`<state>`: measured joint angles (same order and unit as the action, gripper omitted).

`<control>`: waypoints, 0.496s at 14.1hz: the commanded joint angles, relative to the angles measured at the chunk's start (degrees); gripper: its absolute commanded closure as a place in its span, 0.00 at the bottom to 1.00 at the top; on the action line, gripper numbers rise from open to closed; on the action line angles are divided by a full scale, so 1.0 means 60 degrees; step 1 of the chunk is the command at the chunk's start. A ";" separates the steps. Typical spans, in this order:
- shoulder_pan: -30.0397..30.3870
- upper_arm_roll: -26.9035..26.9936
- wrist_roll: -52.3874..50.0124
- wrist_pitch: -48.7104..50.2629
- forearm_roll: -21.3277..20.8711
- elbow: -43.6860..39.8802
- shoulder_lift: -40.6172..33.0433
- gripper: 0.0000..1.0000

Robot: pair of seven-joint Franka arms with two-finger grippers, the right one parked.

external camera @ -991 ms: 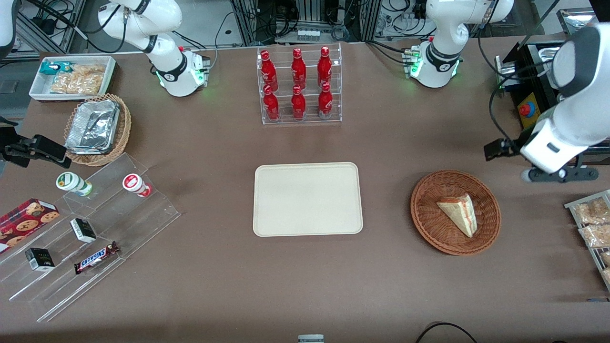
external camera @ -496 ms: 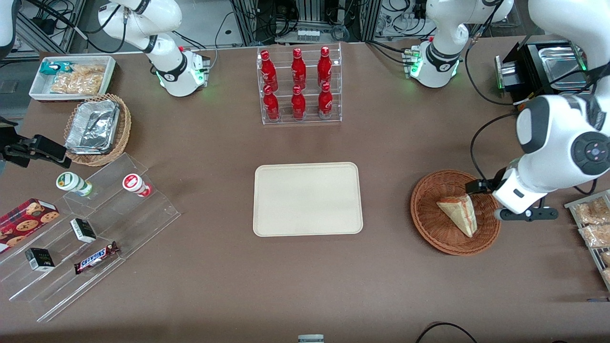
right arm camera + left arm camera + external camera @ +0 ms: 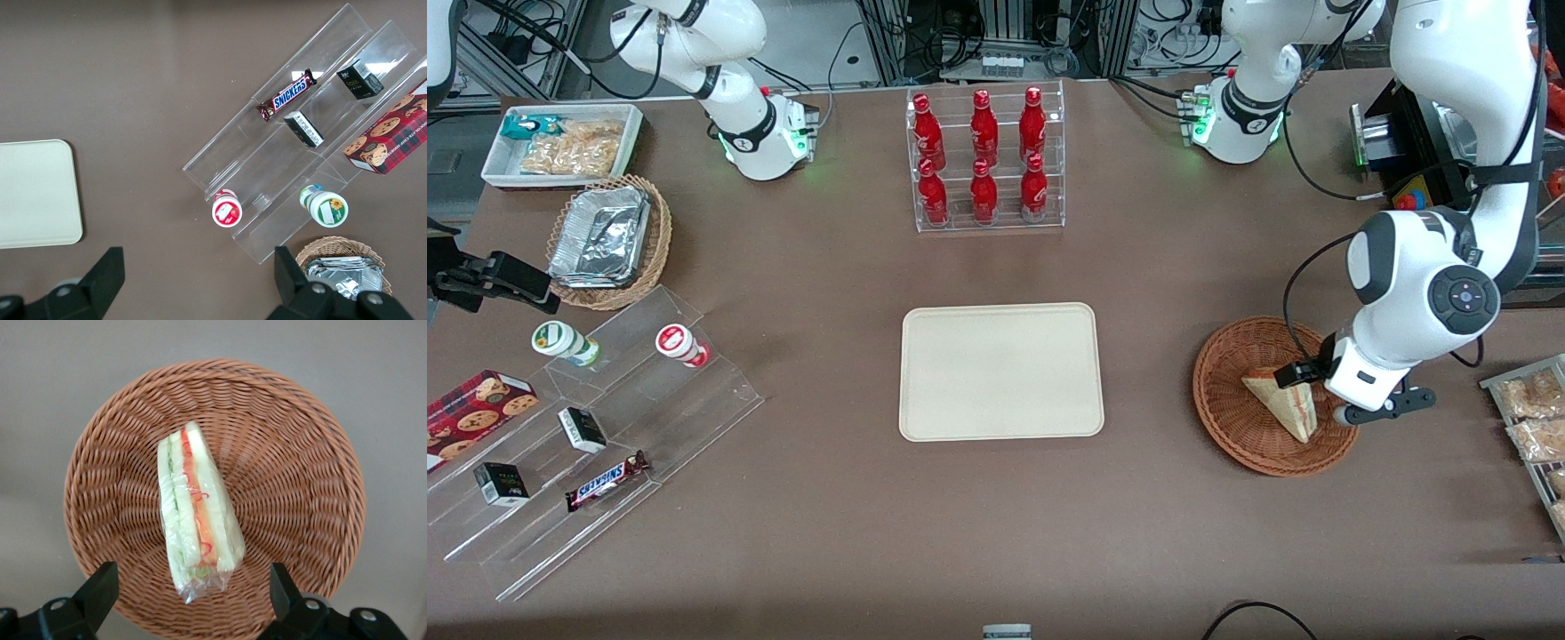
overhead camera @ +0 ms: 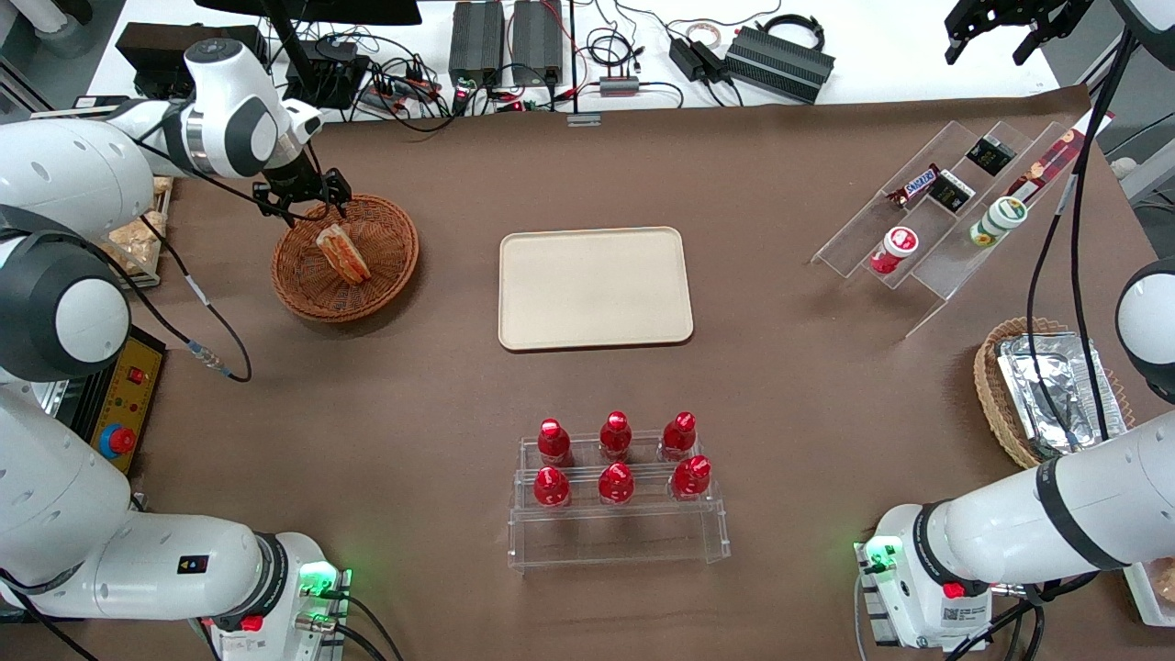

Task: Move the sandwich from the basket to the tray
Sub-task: 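Close the left gripper on the white sandwich wedge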

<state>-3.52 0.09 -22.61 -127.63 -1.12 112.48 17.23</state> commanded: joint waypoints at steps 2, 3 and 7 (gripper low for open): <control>0.0031 -0.0016 -0.2362 -0.1313 0.0158 0.0925 -0.0190 0.00; 0.0031 -0.0016 -0.3167 -0.1679 0.0245 0.1014 -0.0089 0.00; 0.0045 -0.0016 -0.3966 -0.1903 0.0290 0.1059 0.0292 0.00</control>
<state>-3.52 0.10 -44.69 -137.80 -0.30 118.49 18.14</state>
